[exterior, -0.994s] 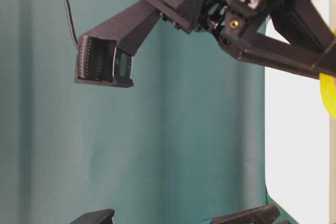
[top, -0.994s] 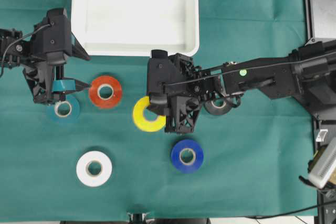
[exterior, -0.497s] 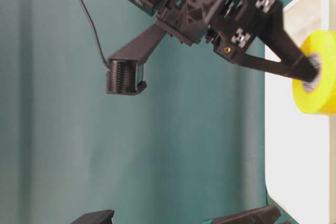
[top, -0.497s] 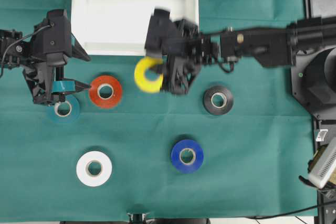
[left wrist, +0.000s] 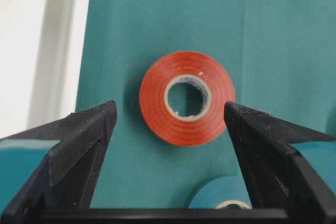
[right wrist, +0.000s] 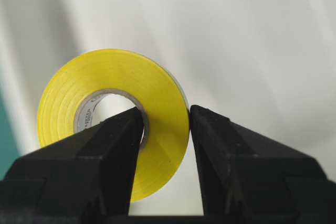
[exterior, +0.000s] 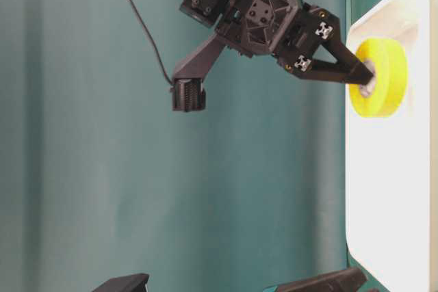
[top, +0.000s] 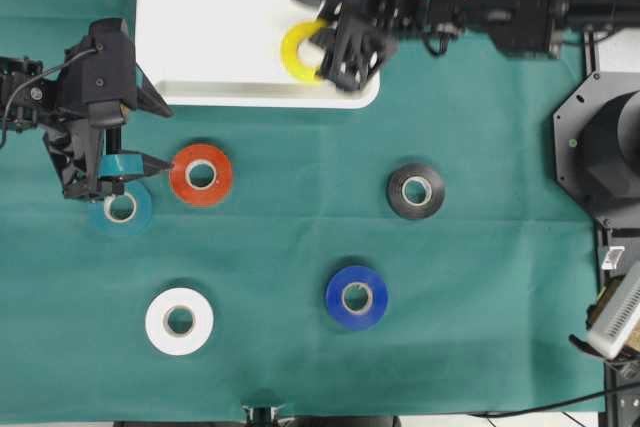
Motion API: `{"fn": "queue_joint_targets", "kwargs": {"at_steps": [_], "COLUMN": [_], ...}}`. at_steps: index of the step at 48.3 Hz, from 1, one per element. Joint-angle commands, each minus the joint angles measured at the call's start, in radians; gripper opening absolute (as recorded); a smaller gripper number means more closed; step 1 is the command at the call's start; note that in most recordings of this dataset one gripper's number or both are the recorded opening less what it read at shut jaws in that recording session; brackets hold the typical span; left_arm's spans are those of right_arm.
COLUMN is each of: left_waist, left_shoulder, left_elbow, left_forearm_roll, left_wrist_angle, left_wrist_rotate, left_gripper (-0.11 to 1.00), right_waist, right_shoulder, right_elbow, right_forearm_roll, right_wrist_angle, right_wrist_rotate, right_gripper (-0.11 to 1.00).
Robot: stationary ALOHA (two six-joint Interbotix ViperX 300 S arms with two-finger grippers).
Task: Put the tape alternately from left to right into the white case.
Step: 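Lift the yellow roll and carry it into the white tray, then release the yellow roll in the tray and withdraw the right gripper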
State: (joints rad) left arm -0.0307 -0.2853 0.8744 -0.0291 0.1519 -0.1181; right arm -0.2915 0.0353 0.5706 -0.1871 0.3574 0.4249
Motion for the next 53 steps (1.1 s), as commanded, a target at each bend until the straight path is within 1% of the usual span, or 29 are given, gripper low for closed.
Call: {"fn": "queue_joint_targets", "kwargs": {"at_steps": [1,10,14,23,35,37,40,43,45,48,49,50,53], "left_waist": [-0.005,-0.005,-0.005,-0.005,-0.005,-0.005,-0.005,-0.005,-0.005,-0.005,-0.006,-0.005,-0.005], "left_shoulder": [-0.008,-0.008,-0.008,-0.008,-0.008,-0.008,-0.008,-0.008,-0.008,-0.008,-0.008,-0.008,-0.008], "left_elbow": [-0.025,-0.025,-0.025,-0.025,-0.029,-0.029,-0.029,-0.029,-0.029,-0.029,-0.029,-0.029,-0.029], "left_forearm_roll": [-0.002,0.0,-0.002,0.0,0.0,-0.002,0.0,-0.002,-0.002,-0.002,-0.002,0.0,0.0], "left_wrist_angle": [-0.005,-0.005,-0.005,-0.003,0.011,0.011,0.009,0.009,0.011,0.011,0.011,0.011,0.011], "left_wrist_rotate": [-0.002,-0.002,0.0,0.0,-0.002,-0.002,-0.002,-0.002,-0.002,-0.002,-0.002,-0.002,-0.002], "left_gripper": [0.87,0.87,0.87,0.87,0.87,0.87,0.87,0.87,0.87,0.87,0.87,0.87,0.87], "right_waist": [-0.038,-0.104,-0.121,-0.132,-0.133,-0.133,-0.133,-0.133,-0.133,-0.133,-0.133,-0.133,-0.133], "right_shoulder": [-0.032,-0.023,-0.012,0.008,0.008,0.009,0.008,0.009,0.009,0.009,0.009,0.009,0.008], "right_elbow": [-0.006,-0.006,-0.005,-0.005,-0.005,-0.005,-0.003,-0.002,-0.002,0.002,0.002,0.003,0.005], "right_forearm_roll": [-0.015,-0.04,-0.049,-0.052,-0.052,-0.052,-0.052,-0.052,-0.052,-0.052,-0.052,-0.052,-0.052], "right_wrist_angle": [-0.005,-0.018,-0.035,-0.066,-0.061,-0.06,-0.06,-0.06,-0.06,-0.06,-0.06,-0.06,-0.06], "right_wrist_rotate": [0.0,0.0,0.002,0.0,0.0,0.0,0.0,0.0,0.0,0.0,0.0,0.0,0.0], "right_gripper": [0.04,0.04,0.04,0.04,0.05,0.1,0.22,0.39,0.53,0.71,0.74,0.76,0.74]}}
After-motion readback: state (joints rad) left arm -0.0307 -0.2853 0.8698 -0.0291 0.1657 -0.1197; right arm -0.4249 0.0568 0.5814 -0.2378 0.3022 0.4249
